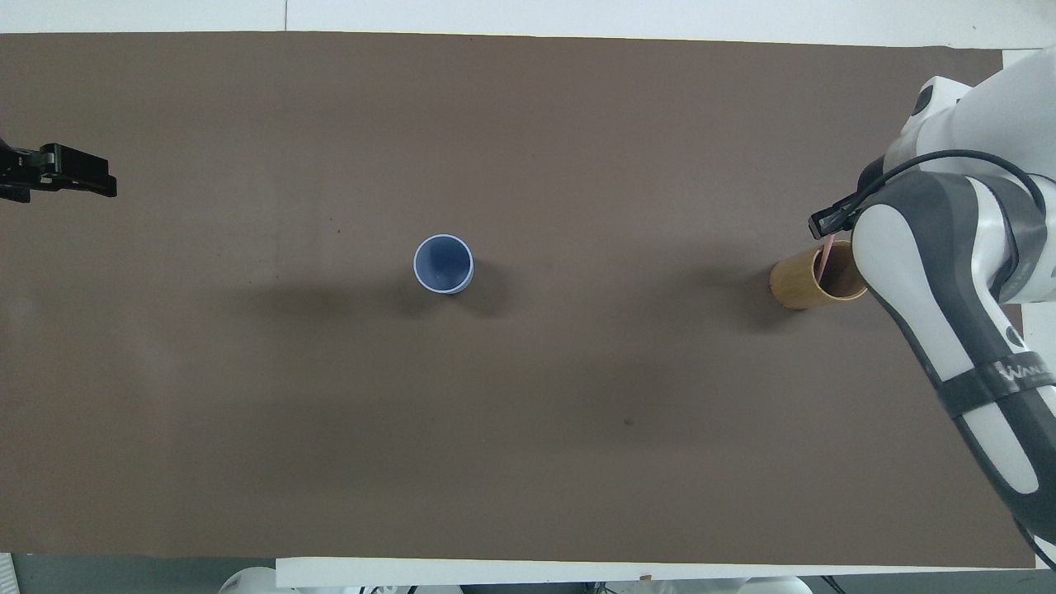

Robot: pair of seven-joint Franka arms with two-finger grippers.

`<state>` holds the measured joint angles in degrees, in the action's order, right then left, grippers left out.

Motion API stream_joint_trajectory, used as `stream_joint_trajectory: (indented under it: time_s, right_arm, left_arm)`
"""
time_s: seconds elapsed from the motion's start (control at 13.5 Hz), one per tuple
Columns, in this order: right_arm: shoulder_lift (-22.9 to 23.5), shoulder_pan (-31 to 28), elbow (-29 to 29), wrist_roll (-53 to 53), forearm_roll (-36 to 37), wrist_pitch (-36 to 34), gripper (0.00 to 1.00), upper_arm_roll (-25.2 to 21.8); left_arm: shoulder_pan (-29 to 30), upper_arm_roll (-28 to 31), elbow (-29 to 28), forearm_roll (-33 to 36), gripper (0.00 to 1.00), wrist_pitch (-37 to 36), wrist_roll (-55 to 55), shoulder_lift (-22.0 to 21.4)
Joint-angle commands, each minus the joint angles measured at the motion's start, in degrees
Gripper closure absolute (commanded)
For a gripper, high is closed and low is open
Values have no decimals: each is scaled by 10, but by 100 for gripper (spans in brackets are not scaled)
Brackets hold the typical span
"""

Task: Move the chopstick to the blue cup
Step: 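Lower the right gripper onto the pink stick and grasp it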

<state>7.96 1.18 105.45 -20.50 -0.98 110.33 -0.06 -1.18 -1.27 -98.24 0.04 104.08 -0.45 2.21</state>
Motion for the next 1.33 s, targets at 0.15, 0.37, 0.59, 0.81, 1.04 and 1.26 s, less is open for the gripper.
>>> stream_joint_trajectory:
  time_s: [0.15, 0.37, 0.59, 0.81, 1.04, 1.26]
  right_arm:
    - [-15, -2, 18, 9, -7, 9, 81, 1]
    - [-15, -6, 17, 9, -7, 9, 100, 1]
    - [-15, -6, 11, 9, -7, 2, 100, 1]
    - [-38, -6, 1, 8, 1, -33, 100, 0]
    - [-58, 0, -83, 7, 24, -141, 100, 1]
    - [-52, 21, -181, 10, 32, -219, 100, 8]
  left_arm:
    - [-2, 1, 9, 9, 1, -12, 0, 3]
    - [-2, 1, 9, 9, 1, -12, -1, 3]
    - [-2, 1, 9, 9, 1, -12, -1, 3]
    - [-2, 1, 9, 10, 1, -12, -1, 3]
    - [-2, 1, 9, 9, 1, -12, -1, 3]
    - [-2, 1, 9, 10, 1, -12, -1, 3]
